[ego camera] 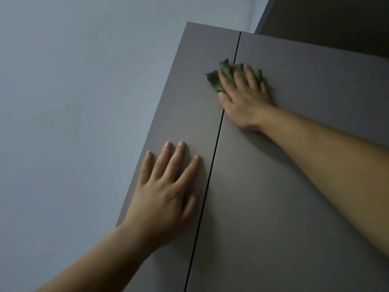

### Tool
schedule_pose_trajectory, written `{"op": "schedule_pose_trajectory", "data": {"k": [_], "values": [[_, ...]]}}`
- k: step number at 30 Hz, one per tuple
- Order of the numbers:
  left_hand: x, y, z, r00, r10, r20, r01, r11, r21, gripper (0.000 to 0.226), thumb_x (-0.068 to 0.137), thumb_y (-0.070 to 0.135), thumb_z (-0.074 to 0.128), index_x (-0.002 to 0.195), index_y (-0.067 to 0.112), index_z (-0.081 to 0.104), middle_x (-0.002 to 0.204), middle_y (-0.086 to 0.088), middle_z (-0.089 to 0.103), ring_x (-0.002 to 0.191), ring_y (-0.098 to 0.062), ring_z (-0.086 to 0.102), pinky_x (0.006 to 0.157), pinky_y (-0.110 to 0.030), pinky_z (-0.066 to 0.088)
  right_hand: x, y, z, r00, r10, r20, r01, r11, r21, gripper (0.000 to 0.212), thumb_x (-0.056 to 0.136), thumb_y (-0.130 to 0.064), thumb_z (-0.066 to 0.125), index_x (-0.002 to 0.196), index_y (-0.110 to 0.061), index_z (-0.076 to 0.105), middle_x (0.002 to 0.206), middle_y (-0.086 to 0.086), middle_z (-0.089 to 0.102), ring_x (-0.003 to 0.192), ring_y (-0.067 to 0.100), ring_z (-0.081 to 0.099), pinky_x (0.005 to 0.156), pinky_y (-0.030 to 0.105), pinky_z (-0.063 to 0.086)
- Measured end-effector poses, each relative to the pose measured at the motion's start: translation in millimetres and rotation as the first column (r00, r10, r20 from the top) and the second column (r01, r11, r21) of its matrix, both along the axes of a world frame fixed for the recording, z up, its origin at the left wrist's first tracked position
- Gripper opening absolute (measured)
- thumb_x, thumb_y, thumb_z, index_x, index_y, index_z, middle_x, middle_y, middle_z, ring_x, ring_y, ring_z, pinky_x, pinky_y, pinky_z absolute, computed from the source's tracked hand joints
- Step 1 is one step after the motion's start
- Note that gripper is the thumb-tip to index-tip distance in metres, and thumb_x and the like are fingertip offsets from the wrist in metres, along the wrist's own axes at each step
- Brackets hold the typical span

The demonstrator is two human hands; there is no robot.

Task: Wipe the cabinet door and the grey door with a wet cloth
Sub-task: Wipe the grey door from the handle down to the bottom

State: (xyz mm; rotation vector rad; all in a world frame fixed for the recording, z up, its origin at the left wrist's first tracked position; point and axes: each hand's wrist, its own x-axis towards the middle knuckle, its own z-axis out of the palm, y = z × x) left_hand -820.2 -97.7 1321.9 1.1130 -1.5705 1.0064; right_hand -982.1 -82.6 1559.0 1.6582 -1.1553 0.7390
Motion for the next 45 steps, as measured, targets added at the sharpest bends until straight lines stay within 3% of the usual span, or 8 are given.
{"op": "schedule_pose_trajectory", "data": {"k": [5, 11, 17, 23, 30, 36, 41, 45], "values": [[-1, 2, 1, 1.000, -0.003, -0.001, 0.003, 1.000, 0.008, 0.067, 0.100, 0.055, 0.029, 0.162, 0.031, 0.021, 0.171, -0.008, 0.011, 0.158, -0.034, 0.002, 0.125, -0.061, 0.010, 1, -2, -51, 0.913, 0.041, -0.405, -0.037, 0.999, 0.019, 0.064, 0.099, -0.054, 0.010, 0.159, -0.042, -0.008, 0.167, -0.014, -0.022, 0.153, 0.016, -0.024, 0.121, 0.048, -0.010], [-3, 5, 1, 1.000, -0.008, -0.005, 0.008, 1.000, 0.028, 0.067, 0.098, 0.052, 0.033, 0.161, 0.028, 0.027, 0.171, -0.011, 0.016, 0.158, -0.036, 0.007, 0.125, -0.062, 0.012, 40, -2, 23, 0.999, -0.004, -0.036, 0.003, 1.000, -0.008, 0.058, 0.108, -0.048, 0.016, 0.160, -0.038, -0.007, 0.169, -0.004, -0.016, 0.155, 0.024, -0.019, 0.122, 0.052, -0.009], [0, 11, -14, 1.000, -0.021, -0.003, 0.021, 0.998, 0.051, 0.068, 0.098, 0.053, 0.031, 0.161, 0.029, 0.025, 0.172, -0.008, 0.010, 0.159, -0.033, 0.000, 0.126, -0.060, 0.010, 59, -4, -36, 0.890, 0.068, -0.450, -0.056, 0.998, 0.042, 0.059, 0.107, -0.050, 0.018, 0.160, -0.040, -0.006, 0.167, -0.012, -0.022, 0.153, 0.019, -0.024, 0.121, 0.047, -0.013], [1, 9, -24, 1.000, -0.006, -0.002, 0.006, 0.999, 0.040, 0.068, 0.095, 0.049, 0.040, 0.159, 0.027, 0.032, 0.170, -0.009, 0.020, 0.157, -0.036, 0.012, 0.122, -0.062, 0.022, 75, -2, 0, 0.976, 0.020, -0.215, -0.018, 1.000, 0.012, 0.060, 0.107, -0.050, 0.016, 0.160, -0.038, -0.009, 0.169, -0.006, -0.019, 0.154, 0.024, -0.022, 0.123, 0.053, -0.012], [6, 6, -57, 0.999, -0.027, -0.026, 0.026, 1.000, -0.013, 0.068, 0.093, 0.043, 0.046, 0.157, 0.020, 0.039, 0.168, -0.012, 0.025, 0.156, -0.036, 0.017, 0.121, -0.057, 0.021, 22, -3, -84, 0.829, 0.031, -0.558, -0.019, 0.999, 0.028, 0.062, 0.100, -0.057, 0.006, 0.158, -0.042, -0.007, 0.168, -0.011, -0.020, 0.153, 0.020, -0.024, 0.123, 0.047, -0.013], [3, 8, -67, 0.998, -0.001, -0.060, 0.002, 1.000, 0.014, 0.069, 0.096, 0.047, 0.042, 0.159, 0.022, 0.034, 0.169, -0.013, 0.020, 0.157, -0.037, 0.012, 0.121, -0.061, 0.023, 10, 2, -54, 0.991, 0.009, -0.137, -0.007, 1.000, 0.013, 0.060, 0.105, -0.050, 0.017, 0.160, -0.039, -0.004, 0.169, -0.007, -0.015, 0.155, 0.023, -0.019, 0.124, 0.055, -0.006], [-3, 9, -83, 0.996, -0.033, -0.084, 0.032, 0.999, -0.009, 0.068, 0.094, 0.044, 0.045, 0.157, 0.020, 0.038, 0.168, -0.015, 0.021, 0.157, -0.037, 0.014, 0.120, -0.061, 0.024, -4, -11, -147, 0.824, 0.087, -0.559, -0.100, 0.995, 0.006, 0.063, 0.100, -0.053, 0.020, 0.160, -0.031, 0.024, 0.171, 0.000, 0.010, 0.157, 0.032, 0.003, 0.124, 0.056, 0.009], [2, 9, -102, 0.999, -0.013, -0.047, 0.012, 1.000, -0.018, 0.069, 0.093, 0.041, 0.047, 0.158, 0.020, 0.037, 0.168, -0.016, 0.022, 0.156, -0.038, 0.015, 0.120, -0.058, 0.021, -21, -6, -124, 0.878, 0.045, -0.476, -0.049, 0.999, 0.003, 0.064, 0.099, -0.055, 0.016, 0.160, -0.036, 0.016, 0.171, -0.005, 0.002, 0.157, 0.026, -0.003, 0.125, 0.054, 0.008]]}}
